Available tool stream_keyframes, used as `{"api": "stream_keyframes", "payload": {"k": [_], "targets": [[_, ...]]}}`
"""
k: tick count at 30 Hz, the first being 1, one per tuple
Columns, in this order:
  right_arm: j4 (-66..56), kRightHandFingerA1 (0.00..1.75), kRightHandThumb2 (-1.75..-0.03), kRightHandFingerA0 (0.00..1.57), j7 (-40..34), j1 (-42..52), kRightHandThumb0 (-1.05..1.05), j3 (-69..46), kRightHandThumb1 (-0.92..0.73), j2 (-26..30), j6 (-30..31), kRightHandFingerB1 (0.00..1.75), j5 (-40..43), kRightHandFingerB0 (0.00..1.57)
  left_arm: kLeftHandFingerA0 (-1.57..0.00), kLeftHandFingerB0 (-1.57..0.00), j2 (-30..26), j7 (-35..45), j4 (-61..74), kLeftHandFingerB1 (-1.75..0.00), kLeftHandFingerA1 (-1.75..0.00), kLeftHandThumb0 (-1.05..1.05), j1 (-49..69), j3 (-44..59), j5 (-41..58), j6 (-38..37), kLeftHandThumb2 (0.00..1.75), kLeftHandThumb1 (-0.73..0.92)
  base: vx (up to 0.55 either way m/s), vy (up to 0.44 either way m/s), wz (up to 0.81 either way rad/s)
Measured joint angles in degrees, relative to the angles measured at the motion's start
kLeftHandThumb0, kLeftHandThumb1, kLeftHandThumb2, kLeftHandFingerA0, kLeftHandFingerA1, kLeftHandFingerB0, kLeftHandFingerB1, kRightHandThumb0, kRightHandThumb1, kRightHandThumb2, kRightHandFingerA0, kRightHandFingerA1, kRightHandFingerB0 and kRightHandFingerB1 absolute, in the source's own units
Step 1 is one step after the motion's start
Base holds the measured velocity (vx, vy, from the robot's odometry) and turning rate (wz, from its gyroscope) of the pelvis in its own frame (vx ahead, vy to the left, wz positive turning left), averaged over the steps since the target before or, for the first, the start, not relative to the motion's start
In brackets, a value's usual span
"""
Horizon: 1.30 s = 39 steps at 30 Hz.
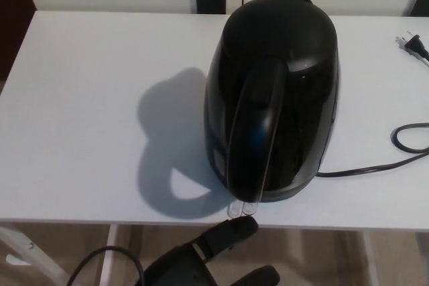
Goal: The robot walk towards a table in front and click the button on the base of the boilling pot using its left middle finger
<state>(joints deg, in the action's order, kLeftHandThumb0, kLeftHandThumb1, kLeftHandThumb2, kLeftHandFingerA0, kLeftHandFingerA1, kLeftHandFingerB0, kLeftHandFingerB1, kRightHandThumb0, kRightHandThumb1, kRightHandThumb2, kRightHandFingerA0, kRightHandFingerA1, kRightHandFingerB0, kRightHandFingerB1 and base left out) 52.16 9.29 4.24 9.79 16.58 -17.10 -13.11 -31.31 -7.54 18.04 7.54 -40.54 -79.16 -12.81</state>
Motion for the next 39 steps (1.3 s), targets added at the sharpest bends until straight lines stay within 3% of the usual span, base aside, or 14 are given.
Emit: {"api": "stream_keyframes", "payload": {"k": [10,11,12,28,29,30,32,33,34,35,37,38,39], "targets": [[0.8,0.58,-1.21,0.24,0.1,-0.1,0.13,0.0,-0.79,0.0,0.0,0.58,0.0,0.22,0.0,0.0,0.0,0.2,0.2,-0.48,-0.49,-0.34,-0.7,1.8,0.4,-0.2,1.04,0.51,0.0,0.0,0.0],[1.0,0.56,-0.88,0.35,0.1,-0.1,0.25,0.0,-0.92,0.0,0.0,0.47,0.0,0.17,0.0,0.0,0.1,0.2,0.2,-0.48,-0.49,-0.34,-0.9,1.9,0.6,-0.2,1.03,0.5,0.0,0.0,0.0],[1.0,0.57,-1.21,0.24,0.1,-0.1,0.13,0.0,-0.79,0.0,0.0,0.57,0.0,0.21,0.0,0.0,0.1,0.2,0.1,-0.48,-0.49,-0.34,-1.0,2.0,0.7,-0.2,1.03,0.5,0.0,0.0,0.0],[1.6,0.57,-1.22,0.23,0.6,-0.4,0.13,-0.1,-0.8,0.0,-0.4,0.57,0.0,0.21,0.0,0.0,1.7,0.7,-2.0,-0.48,-0.49,-0.35,-2.3,2.4,1.4,-0.7,1.03,0.49,0.0,0.0,0.0],[1.6,0.57,-1.22,0.23,0.6,-0.4,0.13,-0.1,-0.8,0.0,-0.4,0.57,0.0,0.21,-0.18,-0.16,1.8,0.7,-2.3,-0.27,-0.28,-0.61,-2.3,2.4,1.4,-0.7,0.62,0.69,0.0,0.0,0.0],[1.7,0.57,-1.22,0.23,0.6,-0.4,0.13,-0.1,-0.8,0.0,-0.4,0.57,0.0,0.21,-0.19,-0.17,1.9,0.7,-2.6,-0.27,-0.28,-0.62,-2.3,2.3,1.4,-0.7,0.61,0.69,0.0,0.0,0.0],[1.8,0.57,-1.22,0.23,0.6,-0.5,0.13,-0.1,-0.8,0.0,-0.4,0.57,0.0,0.21,-0.18,-0.16,2.2,0.6,-3.4,-0.27,-0.28,-0.62,-2.3,2.0,1.4,-0.8,0.62,0.69,0.0,0.0,0.0],[1.8,0.57,-1.22,0.23,0.7,-0.5,0.13,-0.1,-0.8,0.0,-0.4,0.57,0.0,0.21,0.0,0.0,2.2,0.6,-3.6,-0.48,-0.49,-0.35,-2.3,1.8,1.4,-0.8,1.03,0.48,0.0,0.0,0.0],[1.8,0.57,-1.22,0.23,0.7,-0.5,0.13,-0.1,-0.8,0.0,-0.4,0.57,0.0,0.21,0.0,0.0,2.3,0.5,-3.8,-0.48,-0.49,-0.35,-2.3,1.7,1.4,-0.8,1.02,0.48,0.0,0.0,0.0],[1.7,0.57,-1.22,0.23,0.7,-0.5,0.13,-0.1,-0.8,0.0,-0.4,0.57,0.0,0.21,-0.18,-0.16,2.4,0.5,-4.1,-0.27,-0.28,-0.61,-2.3,1.5,1.4,-0.8,0.61,0.68,0.0,0.0,0.0],[1.6,0.57,-1.22,0.22,0.7,-0.5,0.13,-0.1,-0.8,0.0,-0.4,0.57,0.0,0.21,-0.19,-0.17,2.5,0.5,-4.6,-0.27,-0.28,-0.61,-2.3,1.2,1.4,-0.8,0.62,0.68,0.0,0.0,0.0],[1.6,0.55,-0.9,0.32,0.7,-0.5,0.24,-0.1,-0.92,0.0,-0.4,0.46,0.0,0.14,-0.18,-0.17,2.6,0.5,-4.9,-0.27,-0.28,-0.61,-2.3,1.1,1.4,-0.8,0.61,0.67,0.0,0.0,0.0],[1.6,0.55,-0.9,0.32,0.7,-0.5,0.24,-0.1,-0.92,0.0,-0.4,0.46,0.0,0.14,-0.18,-0.17,2.6,0.5,-5.2,-0.27,-0.28,-0.61,-2.3,1.0,1.4,-0.8,0.61,0.67,0.0,0.0,0.0]]}}
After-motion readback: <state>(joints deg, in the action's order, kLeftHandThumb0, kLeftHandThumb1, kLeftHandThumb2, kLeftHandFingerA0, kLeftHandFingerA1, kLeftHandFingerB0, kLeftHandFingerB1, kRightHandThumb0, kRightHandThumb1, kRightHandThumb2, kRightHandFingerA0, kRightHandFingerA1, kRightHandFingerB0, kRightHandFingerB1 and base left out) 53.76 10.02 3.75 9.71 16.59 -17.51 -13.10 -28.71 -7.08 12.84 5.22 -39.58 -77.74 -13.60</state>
